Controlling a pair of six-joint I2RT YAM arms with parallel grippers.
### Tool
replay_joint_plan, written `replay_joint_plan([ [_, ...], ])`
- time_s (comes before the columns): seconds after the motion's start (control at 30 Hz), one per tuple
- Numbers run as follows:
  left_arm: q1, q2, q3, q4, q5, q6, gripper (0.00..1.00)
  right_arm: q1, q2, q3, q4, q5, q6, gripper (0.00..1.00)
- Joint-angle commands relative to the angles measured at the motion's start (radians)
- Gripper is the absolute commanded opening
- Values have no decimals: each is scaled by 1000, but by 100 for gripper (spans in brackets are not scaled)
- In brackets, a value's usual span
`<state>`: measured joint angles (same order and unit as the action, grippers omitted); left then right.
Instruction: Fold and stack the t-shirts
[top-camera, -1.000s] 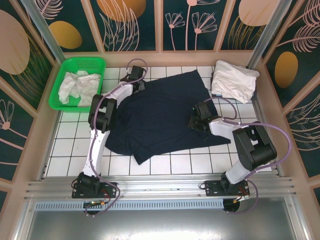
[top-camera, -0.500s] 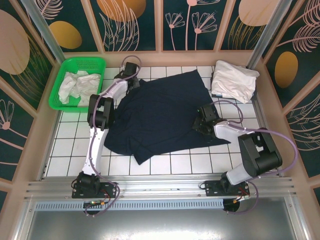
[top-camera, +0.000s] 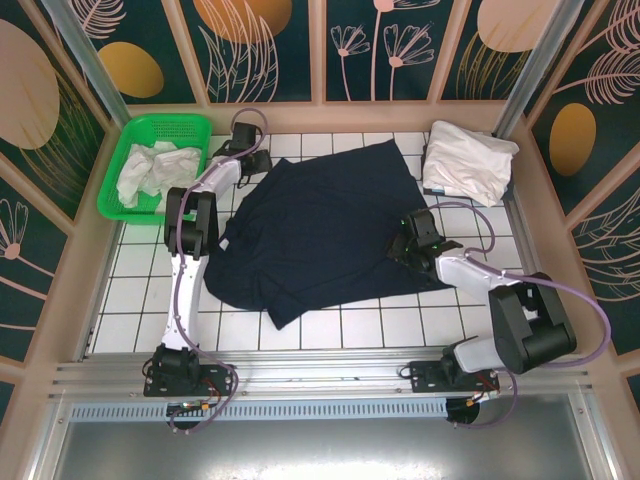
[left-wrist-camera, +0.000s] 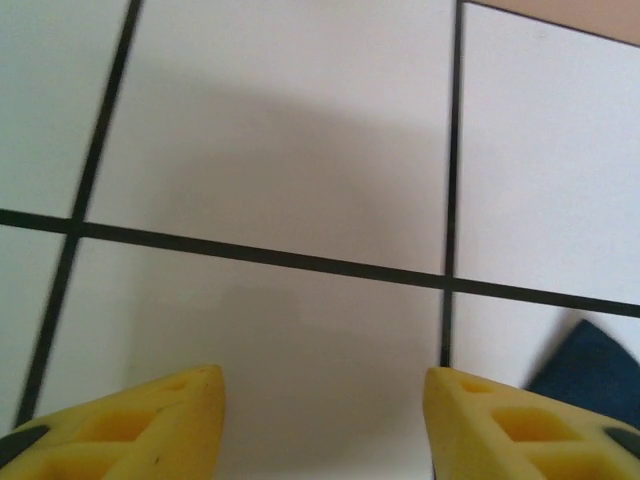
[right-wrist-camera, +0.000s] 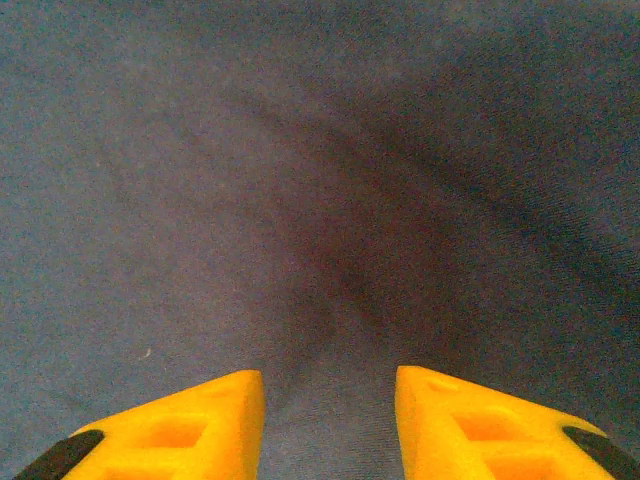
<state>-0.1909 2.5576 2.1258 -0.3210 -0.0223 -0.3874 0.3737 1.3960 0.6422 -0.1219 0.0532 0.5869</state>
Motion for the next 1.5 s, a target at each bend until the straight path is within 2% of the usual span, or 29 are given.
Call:
replay_joint_plan([
  [0.0, -17, 2, 4, 55, 131, 37, 58, 0, 37, 4, 47, -33, 19, 40],
  [0.3, -48, 76, 72, 58, 174, 84, 61, 4, 88, 5, 75, -33, 16, 39],
  [0.47, -64, 100, 110, -7, 30, 106, 54, 5, 89, 10, 71, -33, 11, 39],
  [0.67, -82, 138, 164, -61, 3, 140, 49, 4, 72, 13, 54, -44, 4, 39],
  [0.87, -89, 137, 160, -54, 21, 158, 32, 4, 63, 7, 54, -47, 8, 38],
  [1.07, -86, 119, 145, -52, 14, 188, 5, 4, 45, -3, 54, -43, 11, 38],
  [1.13, -78, 106, 146, -47, 18, 193, 0, 4, 46, 1, 49, -42, 9, 38],
  [1.47, 6, 20, 232, -39, 0, 155, 0, 7, 75, 33, 42, -16, 0, 37],
])
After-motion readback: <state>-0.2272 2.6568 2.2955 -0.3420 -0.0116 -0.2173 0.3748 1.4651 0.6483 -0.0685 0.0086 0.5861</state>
